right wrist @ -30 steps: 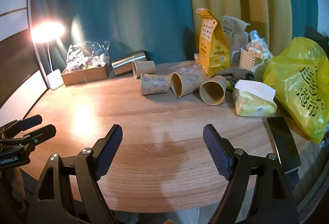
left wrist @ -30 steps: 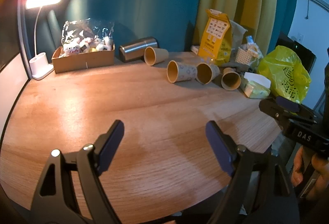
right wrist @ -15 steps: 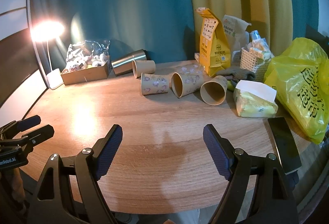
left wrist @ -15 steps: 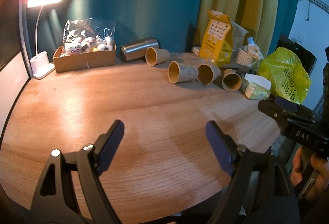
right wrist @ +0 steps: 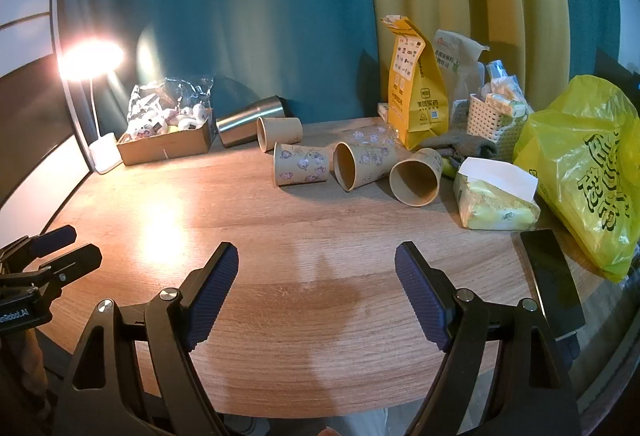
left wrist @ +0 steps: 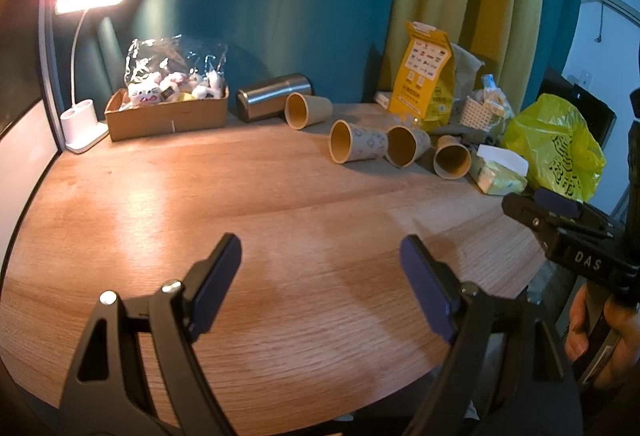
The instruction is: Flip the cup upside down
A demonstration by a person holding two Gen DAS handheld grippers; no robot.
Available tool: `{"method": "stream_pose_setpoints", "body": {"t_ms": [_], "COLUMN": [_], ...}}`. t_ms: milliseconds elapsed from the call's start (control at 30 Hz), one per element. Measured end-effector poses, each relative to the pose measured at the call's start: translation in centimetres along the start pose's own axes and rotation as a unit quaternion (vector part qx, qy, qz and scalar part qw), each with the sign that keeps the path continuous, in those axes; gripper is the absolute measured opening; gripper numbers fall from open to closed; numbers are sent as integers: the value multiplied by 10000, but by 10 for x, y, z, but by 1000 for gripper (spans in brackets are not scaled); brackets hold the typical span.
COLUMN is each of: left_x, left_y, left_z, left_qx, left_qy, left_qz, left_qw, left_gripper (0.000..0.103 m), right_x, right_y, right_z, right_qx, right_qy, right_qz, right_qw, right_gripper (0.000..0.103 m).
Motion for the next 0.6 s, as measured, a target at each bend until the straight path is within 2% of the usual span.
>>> {"method": "stream_pose_setpoints", "body": {"t_ms": [600], "left_x": [4], "left_y": [0], "left_z": [1], "left_qx": [-15], "left_qy": [24], "left_qz": [-4], "left_qw": [10000], "left_gripper": [83], "right_x": [1], "right_y": [-2], "right_z": [1], "right_qx": [8], "right_qy": [17], "right_qz": [5], "right_qw": [10000], "right_gripper": [83]}}
Point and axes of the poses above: each gripper's, at about its wrist camera, not at the fingertips, and y roughly against the way its jaws point, x to its left, z to its top, the point moved 8 cm from there along -y, roughly the way its jaws point, and after that the axes turned 11 degrees about -z, right-handed, at the moved point
